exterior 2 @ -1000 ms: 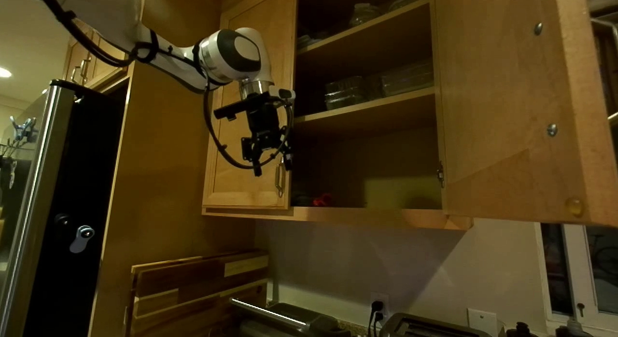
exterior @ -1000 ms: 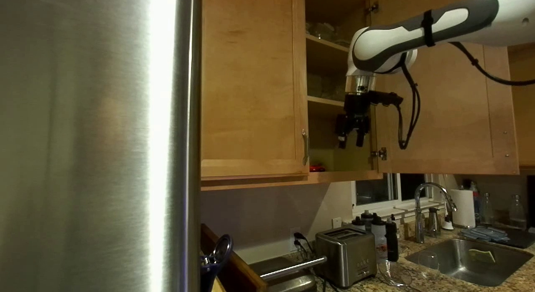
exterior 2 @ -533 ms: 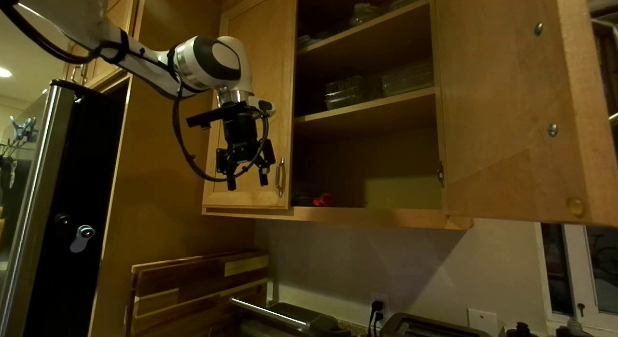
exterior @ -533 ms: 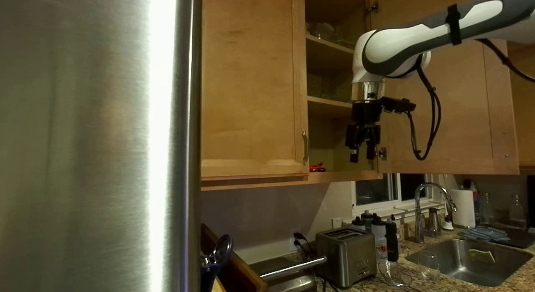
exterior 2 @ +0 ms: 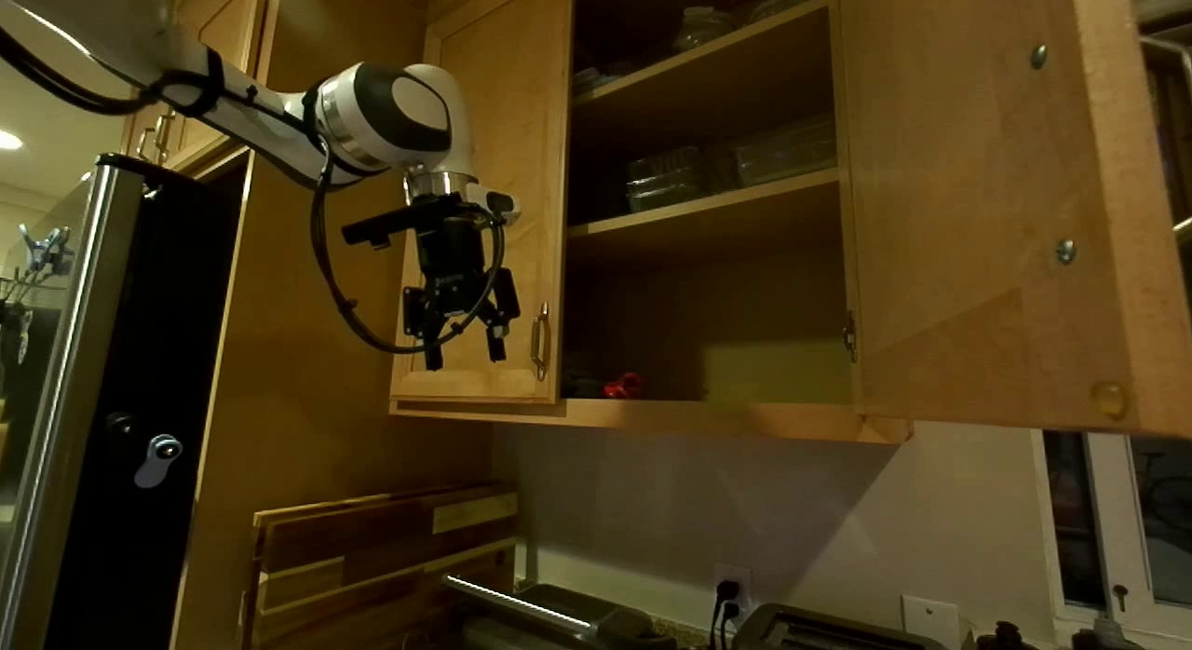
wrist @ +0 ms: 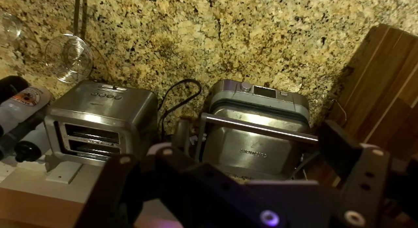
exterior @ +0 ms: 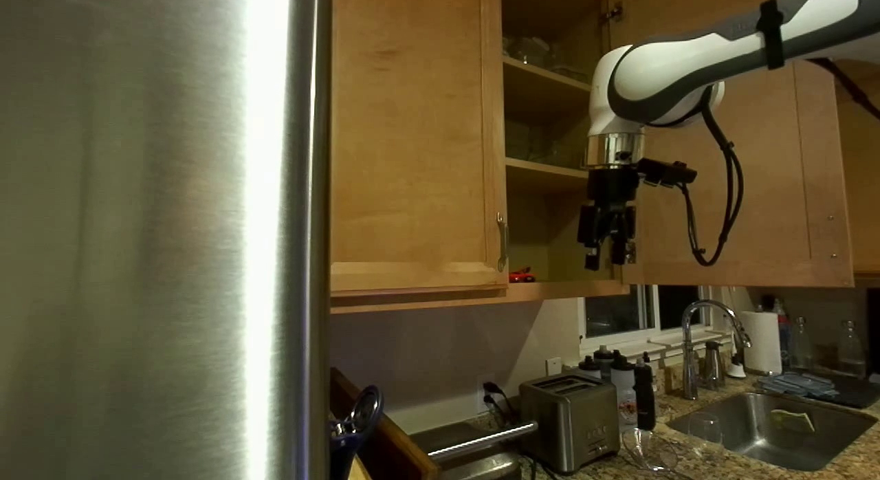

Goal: Open the cupboard, take the orange clamp and put it inside

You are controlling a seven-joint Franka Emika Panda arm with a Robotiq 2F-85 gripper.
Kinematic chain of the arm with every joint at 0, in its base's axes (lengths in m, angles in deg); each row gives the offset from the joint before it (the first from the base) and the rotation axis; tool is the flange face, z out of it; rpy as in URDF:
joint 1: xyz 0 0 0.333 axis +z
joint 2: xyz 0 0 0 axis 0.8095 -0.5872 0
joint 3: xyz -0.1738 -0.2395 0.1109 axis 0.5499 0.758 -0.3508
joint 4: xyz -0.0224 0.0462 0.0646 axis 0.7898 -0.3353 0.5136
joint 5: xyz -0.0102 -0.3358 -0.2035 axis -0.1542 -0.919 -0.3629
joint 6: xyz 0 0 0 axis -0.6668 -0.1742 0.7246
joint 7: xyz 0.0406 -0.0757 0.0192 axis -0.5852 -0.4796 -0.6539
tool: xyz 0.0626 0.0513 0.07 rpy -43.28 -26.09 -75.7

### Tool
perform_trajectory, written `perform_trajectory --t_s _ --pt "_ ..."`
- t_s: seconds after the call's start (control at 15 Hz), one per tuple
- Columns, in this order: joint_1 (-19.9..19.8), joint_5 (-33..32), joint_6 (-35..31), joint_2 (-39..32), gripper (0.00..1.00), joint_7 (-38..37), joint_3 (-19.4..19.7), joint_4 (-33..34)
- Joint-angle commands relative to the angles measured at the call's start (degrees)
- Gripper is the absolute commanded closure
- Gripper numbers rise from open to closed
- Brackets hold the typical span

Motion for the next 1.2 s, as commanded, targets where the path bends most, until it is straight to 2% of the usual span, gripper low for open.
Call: perform_trajectory --t_s 0.0,0.33,0.6,0.8,0.87,0.93,1.13 --pt "0.4 -0.1 0.2 -0.1 0.00 -0.1 0.3 0.2" --pt "1.6 0.5 -0.3 0.8 0.00 2.1 -0.1 -0.9" --pt "5.8 0.5 -0.5 1.8 0.00 6.7 -2.8 -2.5" --pt "6.8 -0.7 -1.1 1.8 0.00 4.6 -4.9 -3.3" --pt "7.0 -0.4 -1.3 2.0 0.00 4.6 -5.1 -3.9" --pt "6.7 -0.2 0.1 -0.2 0.00 4.8 -5.0 -1.1" --pt "6.9 -0.3 0.1 -0.2 0.00 4.8 -5.3 -1.5"
